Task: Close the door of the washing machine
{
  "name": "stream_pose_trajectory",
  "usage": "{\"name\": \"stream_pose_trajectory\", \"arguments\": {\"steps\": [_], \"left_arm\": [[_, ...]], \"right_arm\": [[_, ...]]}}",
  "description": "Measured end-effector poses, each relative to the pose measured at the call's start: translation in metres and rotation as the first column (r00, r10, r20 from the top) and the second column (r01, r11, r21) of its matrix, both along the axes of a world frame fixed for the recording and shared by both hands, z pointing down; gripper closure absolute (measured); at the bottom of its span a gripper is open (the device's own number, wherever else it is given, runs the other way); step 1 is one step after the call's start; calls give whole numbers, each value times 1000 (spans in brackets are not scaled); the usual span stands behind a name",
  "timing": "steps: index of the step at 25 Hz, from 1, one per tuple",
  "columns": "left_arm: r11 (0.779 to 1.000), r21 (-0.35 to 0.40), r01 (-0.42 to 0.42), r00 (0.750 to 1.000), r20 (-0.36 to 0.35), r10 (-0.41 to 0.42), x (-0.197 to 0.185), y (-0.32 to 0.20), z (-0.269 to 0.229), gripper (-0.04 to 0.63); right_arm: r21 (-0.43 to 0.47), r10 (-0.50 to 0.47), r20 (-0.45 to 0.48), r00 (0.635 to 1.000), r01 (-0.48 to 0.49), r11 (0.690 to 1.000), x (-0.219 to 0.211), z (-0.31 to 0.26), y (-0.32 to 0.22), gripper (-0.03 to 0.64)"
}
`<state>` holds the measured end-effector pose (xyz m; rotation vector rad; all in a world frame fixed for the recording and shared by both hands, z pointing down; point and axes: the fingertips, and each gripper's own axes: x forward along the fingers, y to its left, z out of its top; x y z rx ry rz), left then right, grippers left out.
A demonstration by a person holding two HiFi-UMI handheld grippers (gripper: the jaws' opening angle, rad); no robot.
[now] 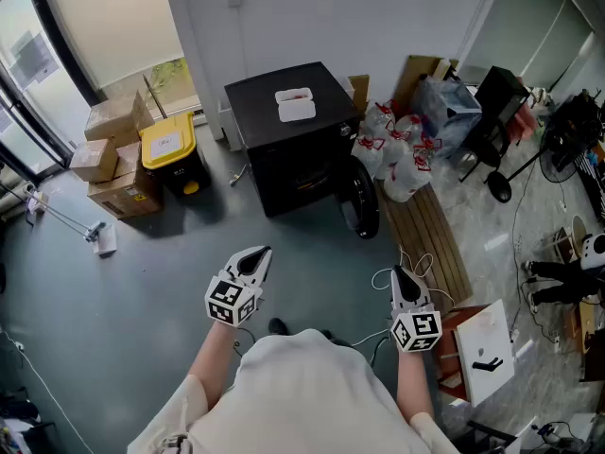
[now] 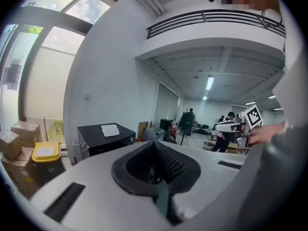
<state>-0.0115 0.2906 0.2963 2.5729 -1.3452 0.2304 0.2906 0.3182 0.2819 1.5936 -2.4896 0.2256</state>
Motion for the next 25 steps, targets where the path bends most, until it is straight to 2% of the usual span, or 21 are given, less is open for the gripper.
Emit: {"name": "stream_pose_trajectory", "arguments": {"steps": [14,25], "left_arm": [[1000,-5,0,1000,-2,0,-10,-2,2,586],[999,-38,-27,1000,-2,27,-23,-11,15,586]], "right_arm": [[13,-8,-6,1000,8,1000,-17,-5,-2,569],[-7,14,-20,1000,-14,1000,-37,7,-8,568]]}}
